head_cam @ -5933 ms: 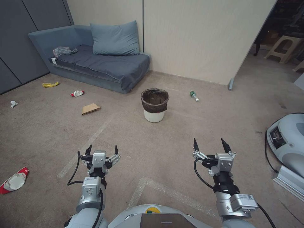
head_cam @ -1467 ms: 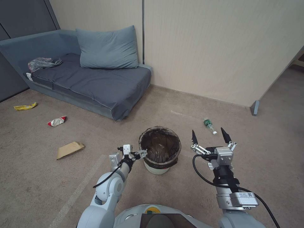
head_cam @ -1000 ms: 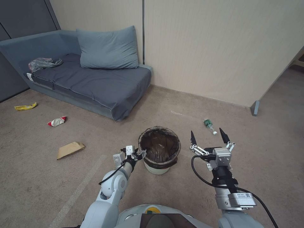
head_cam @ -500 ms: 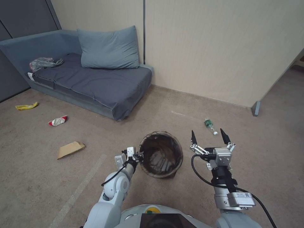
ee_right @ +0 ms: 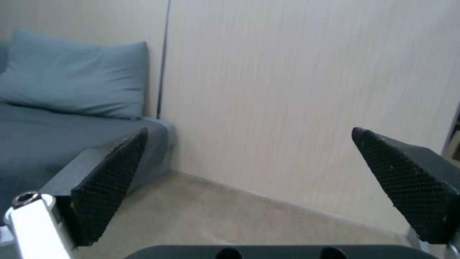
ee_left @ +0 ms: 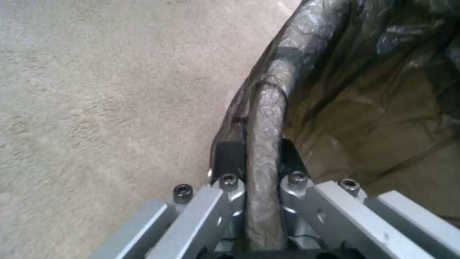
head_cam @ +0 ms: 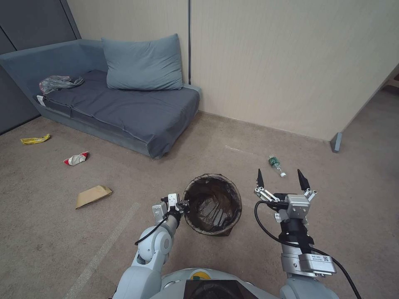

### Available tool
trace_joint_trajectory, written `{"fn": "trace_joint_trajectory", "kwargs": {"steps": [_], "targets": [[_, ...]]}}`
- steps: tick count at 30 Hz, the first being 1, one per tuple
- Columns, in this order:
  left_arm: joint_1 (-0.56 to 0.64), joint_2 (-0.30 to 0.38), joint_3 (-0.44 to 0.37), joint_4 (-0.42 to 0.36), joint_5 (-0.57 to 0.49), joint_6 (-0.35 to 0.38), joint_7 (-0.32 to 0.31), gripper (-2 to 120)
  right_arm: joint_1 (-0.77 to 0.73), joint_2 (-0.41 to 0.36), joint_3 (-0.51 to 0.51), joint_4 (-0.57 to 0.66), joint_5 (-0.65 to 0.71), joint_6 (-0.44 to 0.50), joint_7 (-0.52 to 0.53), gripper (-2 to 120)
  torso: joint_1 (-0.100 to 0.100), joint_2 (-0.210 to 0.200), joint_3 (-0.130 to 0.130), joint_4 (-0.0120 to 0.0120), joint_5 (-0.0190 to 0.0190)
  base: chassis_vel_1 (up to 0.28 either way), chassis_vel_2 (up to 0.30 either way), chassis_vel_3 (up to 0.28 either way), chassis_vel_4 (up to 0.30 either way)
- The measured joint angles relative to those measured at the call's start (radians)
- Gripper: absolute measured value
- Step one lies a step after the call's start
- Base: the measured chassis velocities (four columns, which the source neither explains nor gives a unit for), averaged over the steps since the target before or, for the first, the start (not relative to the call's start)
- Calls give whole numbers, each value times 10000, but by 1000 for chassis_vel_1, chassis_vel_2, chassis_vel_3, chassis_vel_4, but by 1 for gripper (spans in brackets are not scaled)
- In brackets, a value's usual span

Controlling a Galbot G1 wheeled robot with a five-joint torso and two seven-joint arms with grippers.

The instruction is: Pick up the trash bin, then pick up the garbage from the floor and place it into the trash bin.

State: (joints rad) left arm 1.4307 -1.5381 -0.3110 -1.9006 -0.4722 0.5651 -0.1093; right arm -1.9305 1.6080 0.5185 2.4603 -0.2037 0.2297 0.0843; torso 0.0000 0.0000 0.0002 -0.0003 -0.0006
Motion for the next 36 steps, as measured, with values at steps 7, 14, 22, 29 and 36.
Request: {"fn": "trace_joint_trajectory", "kwargs": {"steps": [7,14,22,29,36], "targets": [[724,-209,-256,-1183,1344,-146,-176,0,6,0,34,-74,-15,134,-126,100,0,-2,2,-4,1,0,0,0,0],[2213,-131,-481,-4235,3080,-285,-683,0,-6,1,59,-241,-7,247,-40,100,0,-1,-2,2,7,0,0,0,0],[3226,-88,-461,-5762,4188,-735,-977,0,-104,0,205,-122,133,229,42,100,0,-1,-2,4,5,0,0,0,0],[3743,45,-411,-6076,4288,-860,-1226,0,-89,1,225,-195,325,97,107,100,0,-1,-2,4,5,0,0,0,0],[3766,52,-290,-6064,4287,-872,-1226,0,-93,1,231,-206,438,72,112,100,0,0,-2,3,6,0,0,0,0]]}}
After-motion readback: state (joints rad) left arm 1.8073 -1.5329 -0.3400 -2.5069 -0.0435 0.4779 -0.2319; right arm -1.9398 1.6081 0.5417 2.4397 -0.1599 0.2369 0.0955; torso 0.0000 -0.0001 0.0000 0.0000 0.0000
